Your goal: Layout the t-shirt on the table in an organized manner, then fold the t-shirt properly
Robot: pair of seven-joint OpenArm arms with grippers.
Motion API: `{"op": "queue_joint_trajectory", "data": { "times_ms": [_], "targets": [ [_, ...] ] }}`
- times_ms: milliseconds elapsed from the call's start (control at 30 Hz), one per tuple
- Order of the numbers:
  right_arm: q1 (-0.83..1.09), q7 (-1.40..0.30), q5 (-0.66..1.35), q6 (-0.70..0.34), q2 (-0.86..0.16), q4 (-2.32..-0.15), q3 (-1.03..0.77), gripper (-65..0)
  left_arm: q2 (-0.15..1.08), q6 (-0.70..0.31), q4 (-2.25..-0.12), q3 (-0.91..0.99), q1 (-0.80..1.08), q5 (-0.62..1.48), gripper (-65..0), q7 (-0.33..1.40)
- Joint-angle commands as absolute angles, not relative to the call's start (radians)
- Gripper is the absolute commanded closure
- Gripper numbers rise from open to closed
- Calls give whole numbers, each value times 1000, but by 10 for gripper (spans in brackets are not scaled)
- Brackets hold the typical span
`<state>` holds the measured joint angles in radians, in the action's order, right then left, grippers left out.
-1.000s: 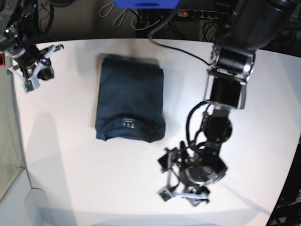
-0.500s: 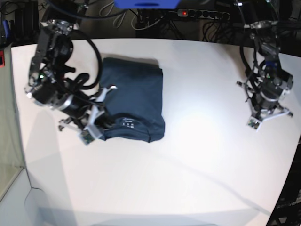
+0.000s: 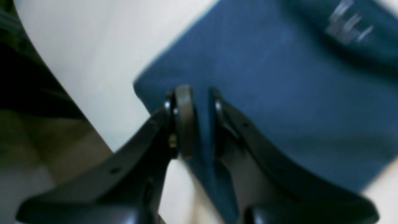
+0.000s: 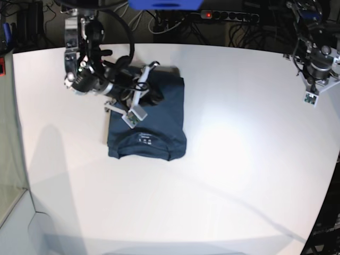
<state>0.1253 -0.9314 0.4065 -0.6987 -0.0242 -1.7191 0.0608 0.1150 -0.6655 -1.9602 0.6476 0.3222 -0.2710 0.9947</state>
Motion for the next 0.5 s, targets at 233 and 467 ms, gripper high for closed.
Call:
{"op": "queue_joint_trajectory", "data": {
  "times_ms": [233, 467],
  "targets": [
    [113, -800, 421, -698, -62, -1537, 58, -80, 108, -661, -1991, 651, 351, -275, 0, 989],
    [119, -803, 424, -698, -85, -1630, 58, -80, 104, -661, -1991, 645, 352, -271, 0, 989]
  ]
}}
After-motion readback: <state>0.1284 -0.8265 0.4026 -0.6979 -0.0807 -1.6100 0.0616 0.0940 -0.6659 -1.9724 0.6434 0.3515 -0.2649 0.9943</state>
